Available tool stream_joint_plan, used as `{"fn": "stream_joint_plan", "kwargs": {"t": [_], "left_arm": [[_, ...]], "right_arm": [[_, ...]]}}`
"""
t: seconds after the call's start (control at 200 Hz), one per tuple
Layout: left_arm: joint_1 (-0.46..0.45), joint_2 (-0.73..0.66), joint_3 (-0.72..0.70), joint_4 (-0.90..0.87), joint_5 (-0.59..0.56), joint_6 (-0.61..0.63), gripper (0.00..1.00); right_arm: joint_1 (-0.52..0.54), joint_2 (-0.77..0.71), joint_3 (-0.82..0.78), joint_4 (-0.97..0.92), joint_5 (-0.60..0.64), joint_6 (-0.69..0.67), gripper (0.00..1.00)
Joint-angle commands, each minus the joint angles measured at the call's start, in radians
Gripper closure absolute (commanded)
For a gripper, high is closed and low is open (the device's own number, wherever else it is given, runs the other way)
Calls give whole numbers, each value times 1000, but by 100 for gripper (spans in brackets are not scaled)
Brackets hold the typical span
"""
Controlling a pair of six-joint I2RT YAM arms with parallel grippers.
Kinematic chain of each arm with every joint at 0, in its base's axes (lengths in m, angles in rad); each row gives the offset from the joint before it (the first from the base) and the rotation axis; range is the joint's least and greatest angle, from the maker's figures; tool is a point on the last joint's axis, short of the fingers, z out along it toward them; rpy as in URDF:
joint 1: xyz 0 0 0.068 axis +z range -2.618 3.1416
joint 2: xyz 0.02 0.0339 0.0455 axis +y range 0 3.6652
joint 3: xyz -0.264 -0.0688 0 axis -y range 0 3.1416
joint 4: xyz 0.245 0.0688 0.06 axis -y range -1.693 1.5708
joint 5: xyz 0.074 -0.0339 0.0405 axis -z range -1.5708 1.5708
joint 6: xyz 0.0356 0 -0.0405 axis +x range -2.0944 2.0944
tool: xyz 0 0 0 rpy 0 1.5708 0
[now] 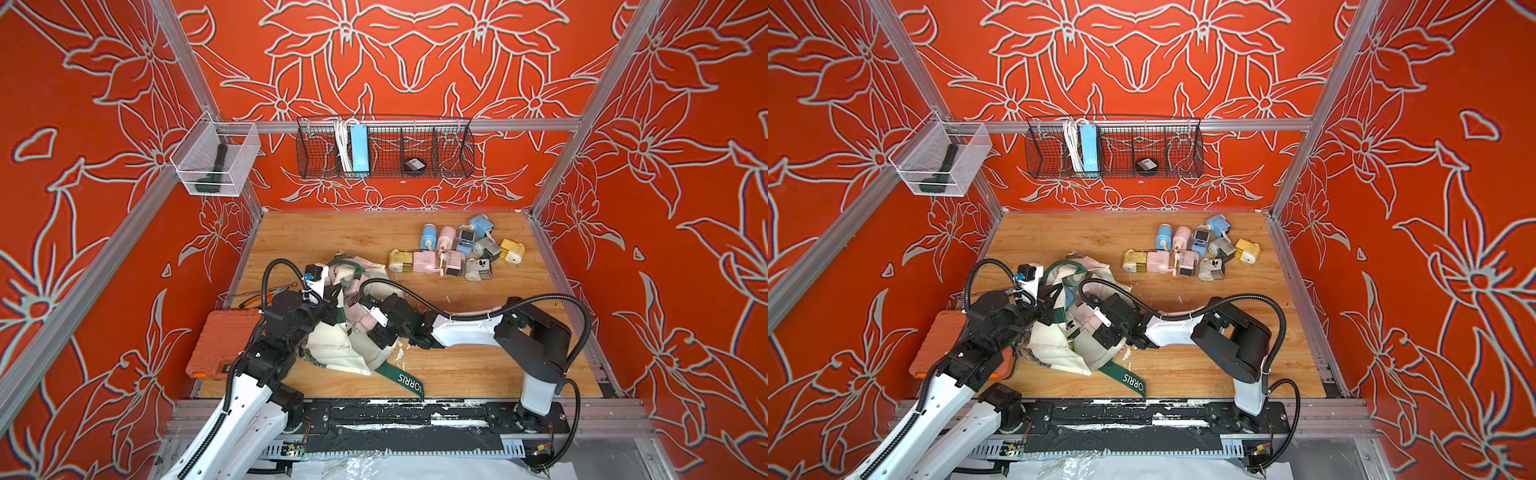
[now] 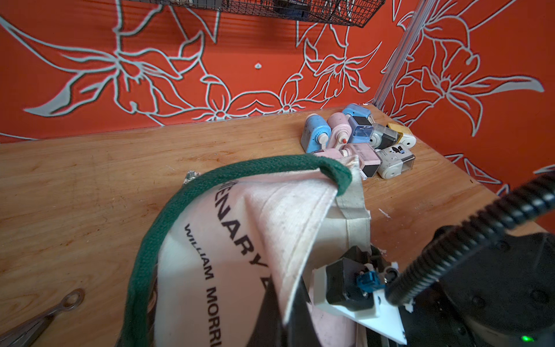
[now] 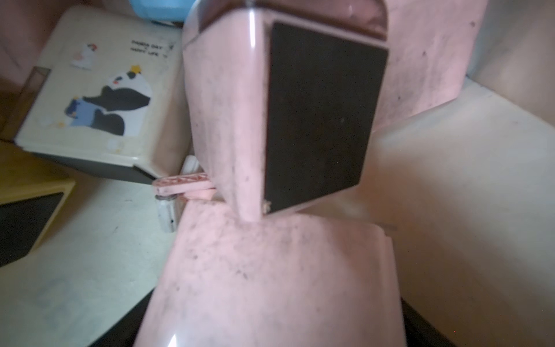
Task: Take out the pencil sharpeners from the tote bags
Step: Pick up the pencil sharpener from the canvas bag.
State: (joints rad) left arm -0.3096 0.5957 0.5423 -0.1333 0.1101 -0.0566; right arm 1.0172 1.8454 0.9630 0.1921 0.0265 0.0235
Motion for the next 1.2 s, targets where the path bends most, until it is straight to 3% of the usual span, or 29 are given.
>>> {"fn": "stream_joint_plan", "kwargs": {"t": [0.0, 0.305, 0.641, 0.901, 1.196], "left_arm": [[-5, -11, 10, 8, -9, -5, 100], [-5, -10, 10, 8, -7, -5, 100], [-5, -16, 8, 9, -1, -6, 100], [-4, -21, 8, 10, 1, -9, 100], [-5, -23, 7, 12, 8, -11, 100]], "right_arm": [[3, -26, -24, 25, -13, 26, 15], [3, -212, -120, 29, -10, 66, 32], [-55, -574, -200, -59, 103, 49, 36], [-289, -733, -194, -95, 189, 128, 43], [-597, -718, -156, -182, 325, 326, 45]]}}
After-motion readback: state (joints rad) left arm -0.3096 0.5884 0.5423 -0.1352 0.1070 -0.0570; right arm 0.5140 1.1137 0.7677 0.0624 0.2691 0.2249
